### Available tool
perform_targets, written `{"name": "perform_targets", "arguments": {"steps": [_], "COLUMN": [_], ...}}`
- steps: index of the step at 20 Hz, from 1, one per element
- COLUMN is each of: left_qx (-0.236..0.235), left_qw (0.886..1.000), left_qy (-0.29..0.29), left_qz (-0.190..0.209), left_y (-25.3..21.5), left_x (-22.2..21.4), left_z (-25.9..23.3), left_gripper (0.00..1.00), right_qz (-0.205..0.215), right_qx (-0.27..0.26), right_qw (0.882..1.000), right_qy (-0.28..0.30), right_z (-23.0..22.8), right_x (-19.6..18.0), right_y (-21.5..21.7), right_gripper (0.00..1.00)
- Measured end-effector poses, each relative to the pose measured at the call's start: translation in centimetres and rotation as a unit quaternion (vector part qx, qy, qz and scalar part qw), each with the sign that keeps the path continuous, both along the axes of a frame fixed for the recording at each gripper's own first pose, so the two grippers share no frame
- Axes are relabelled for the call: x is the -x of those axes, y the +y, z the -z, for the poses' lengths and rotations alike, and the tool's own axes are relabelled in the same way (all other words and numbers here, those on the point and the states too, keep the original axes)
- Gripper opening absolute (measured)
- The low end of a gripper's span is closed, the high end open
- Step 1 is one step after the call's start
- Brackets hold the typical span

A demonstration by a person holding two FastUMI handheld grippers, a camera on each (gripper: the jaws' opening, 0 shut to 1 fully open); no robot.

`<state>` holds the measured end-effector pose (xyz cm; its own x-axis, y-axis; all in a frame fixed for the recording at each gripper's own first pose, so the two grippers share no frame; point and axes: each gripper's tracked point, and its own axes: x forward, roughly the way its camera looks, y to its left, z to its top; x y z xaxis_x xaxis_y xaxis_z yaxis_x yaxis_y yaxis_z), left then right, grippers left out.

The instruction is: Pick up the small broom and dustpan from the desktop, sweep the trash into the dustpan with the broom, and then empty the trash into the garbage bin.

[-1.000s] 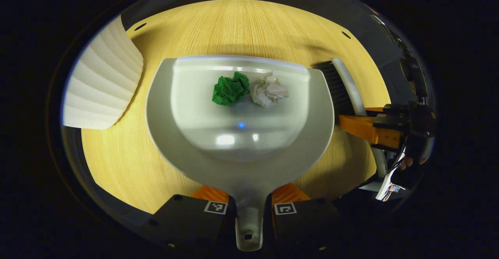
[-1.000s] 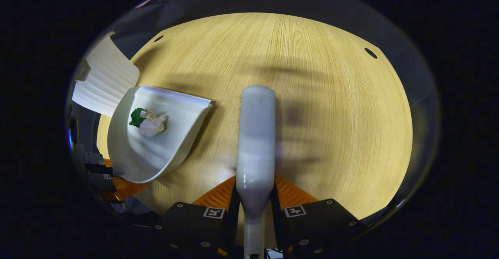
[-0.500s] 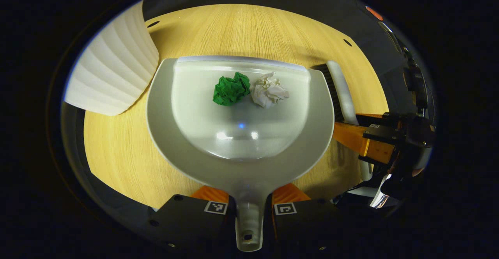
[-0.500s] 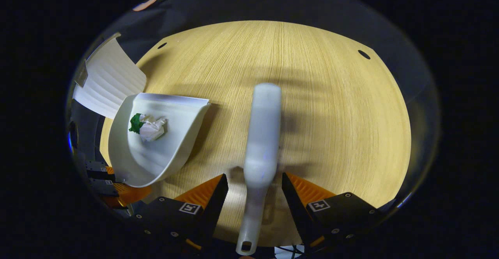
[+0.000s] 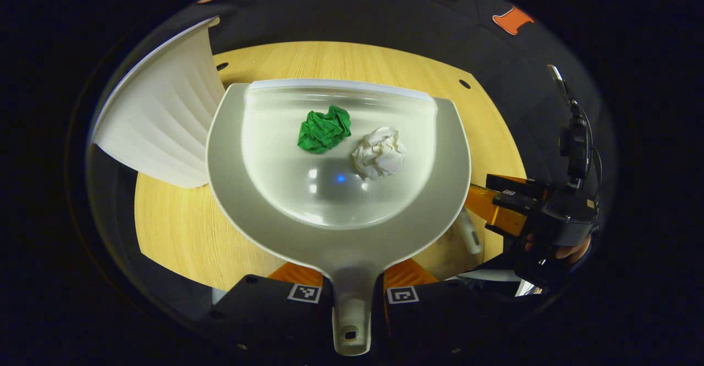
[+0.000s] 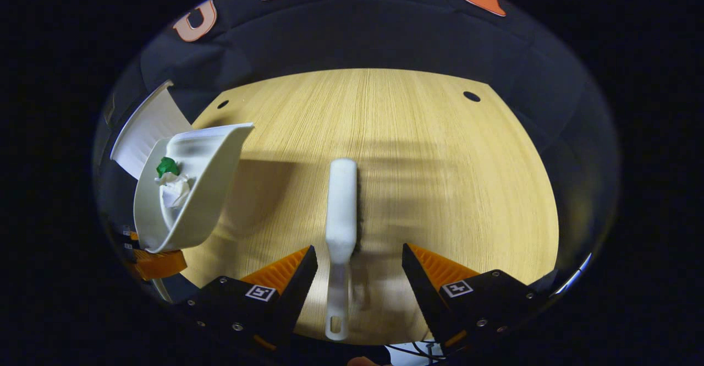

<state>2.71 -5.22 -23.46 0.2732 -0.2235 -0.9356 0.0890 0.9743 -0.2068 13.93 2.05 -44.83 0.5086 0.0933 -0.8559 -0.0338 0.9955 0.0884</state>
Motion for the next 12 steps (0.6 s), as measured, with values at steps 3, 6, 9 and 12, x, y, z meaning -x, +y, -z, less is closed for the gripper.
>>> {"name": "perform_targets", "arguments": {"steps": [3, 6, 9, 12], "left_qx": [-0.002, 0.001, -0.008, -0.027], "left_qw": [0.999, 0.997, 0.995, 0.991], "left_qy": [-0.035, -0.075, -0.101, -0.122], "left_qz": [0.006, 0.001, -0.012, -0.039], "left_y": [0.2, 0.1, 1.4, 3.4], "left_x": [-1.4, -2.6, -3.6, -4.4], "left_z": [-2.3, -6.2, -9.9, -12.9], "left_gripper": [0.29, 0.29, 0.29, 0.29], "right_qz": [0.0, -0.005, -0.014, -0.017], "right_qx": [0.001, 0.003, 0.008, 0.017], "right_qw": [1.0, 1.0, 1.0, 0.999], "right_qy": [-0.009, -0.003, 0.013, 0.03], "right_z": [3.4, 4.1, 5.4, 7.9], "right_x": [0.3, 1.0, 0.9, 2.0], "right_y": [0.3, 0.6, 1.8, 2.7], "right_gripper": [0.94, 0.95, 0.95, 0.95]}}
